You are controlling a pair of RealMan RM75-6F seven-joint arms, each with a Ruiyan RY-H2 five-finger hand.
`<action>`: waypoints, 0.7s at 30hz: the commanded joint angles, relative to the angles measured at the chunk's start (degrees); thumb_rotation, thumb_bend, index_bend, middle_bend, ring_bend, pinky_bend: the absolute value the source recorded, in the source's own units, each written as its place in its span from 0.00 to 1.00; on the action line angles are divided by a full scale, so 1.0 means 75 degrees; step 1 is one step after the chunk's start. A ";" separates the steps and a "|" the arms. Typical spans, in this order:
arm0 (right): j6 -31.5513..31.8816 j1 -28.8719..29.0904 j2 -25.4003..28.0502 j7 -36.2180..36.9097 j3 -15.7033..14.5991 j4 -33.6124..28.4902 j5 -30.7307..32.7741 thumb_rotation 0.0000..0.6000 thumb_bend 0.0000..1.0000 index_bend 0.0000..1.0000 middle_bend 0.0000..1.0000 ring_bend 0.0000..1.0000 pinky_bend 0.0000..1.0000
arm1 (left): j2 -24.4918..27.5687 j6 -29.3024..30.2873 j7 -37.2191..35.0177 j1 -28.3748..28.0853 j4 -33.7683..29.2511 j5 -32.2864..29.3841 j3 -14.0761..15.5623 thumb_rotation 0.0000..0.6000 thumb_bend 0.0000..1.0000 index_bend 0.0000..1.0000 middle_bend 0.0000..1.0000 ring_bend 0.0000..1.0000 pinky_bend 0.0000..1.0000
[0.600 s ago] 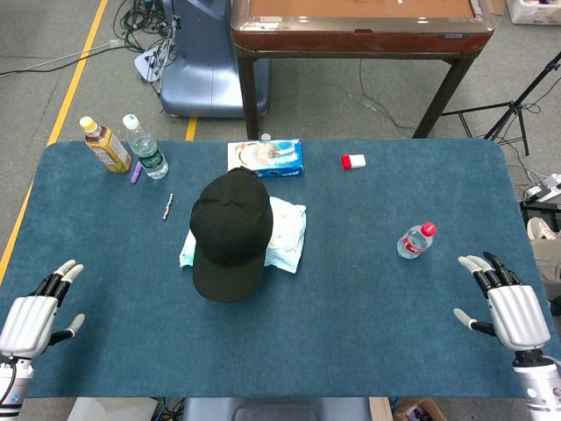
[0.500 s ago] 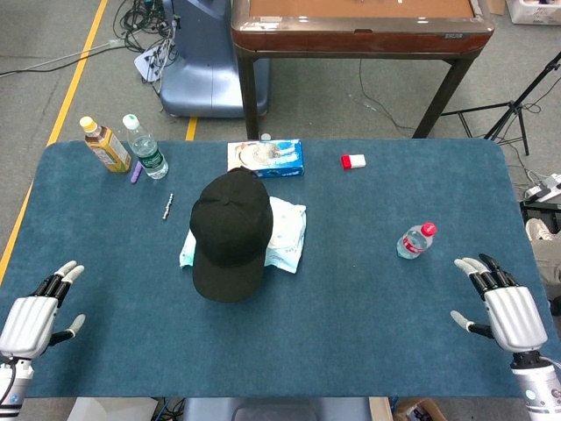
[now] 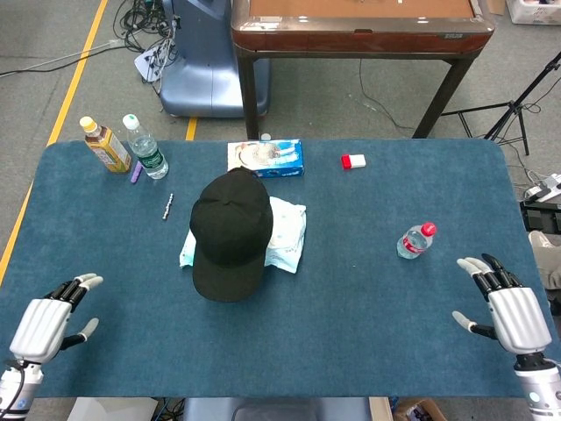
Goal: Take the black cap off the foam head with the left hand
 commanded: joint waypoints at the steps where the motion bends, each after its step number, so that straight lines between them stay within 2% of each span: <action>1: 0.0075 -0.0043 0.0008 0.0054 0.0024 0.0009 0.0009 1.00 0.13 0.21 0.23 0.13 0.32 | -0.0175 0.0396 -0.0268 -0.0168 0.0167 0.0922 0.0174 1.00 0.14 0.34 0.37 0.39 0.58; 7: 0.0077 -0.0032 0.0044 0.0174 0.0087 0.0017 0.0073 1.00 0.13 0.21 0.23 0.13 0.32 | -0.0597 0.0830 -0.0477 -0.0615 0.0451 0.2033 0.0103 1.00 0.05 0.49 0.58 0.48 0.59; 9: 0.0028 -0.0007 0.0064 0.0225 0.0109 0.0030 0.0113 1.00 0.13 0.21 0.23 0.13 0.32 | -0.0757 0.0841 -0.0576 -0.0805 0.0537 0.2255 0.0061 1.00 0.03 0.51 0.62 0.50 0.60; 15: -0.0045 0.0016 0.0131 0.0380 0.0163 0.0042 0.0228 1.00 0.13 0.21 0.23 0.13 0.32 | -0.1271 0.0669 -0.0170 -0.1301 0.0853 0.2623 -0.0168 1.00 0.01 0.65 0.76 0.61 0.65; 21: 0.0028 -0.0020 0.0181 0.0539 0.0181 0.0063 0.0237 1.00 0.13 0.21 0.23 0.13 0.32 | -0.1581 -0.0099 0.0182 -0.1796 0.0698 0.2510 -0.0219 1.00 0.00 0.74 0.86 0.69 0.72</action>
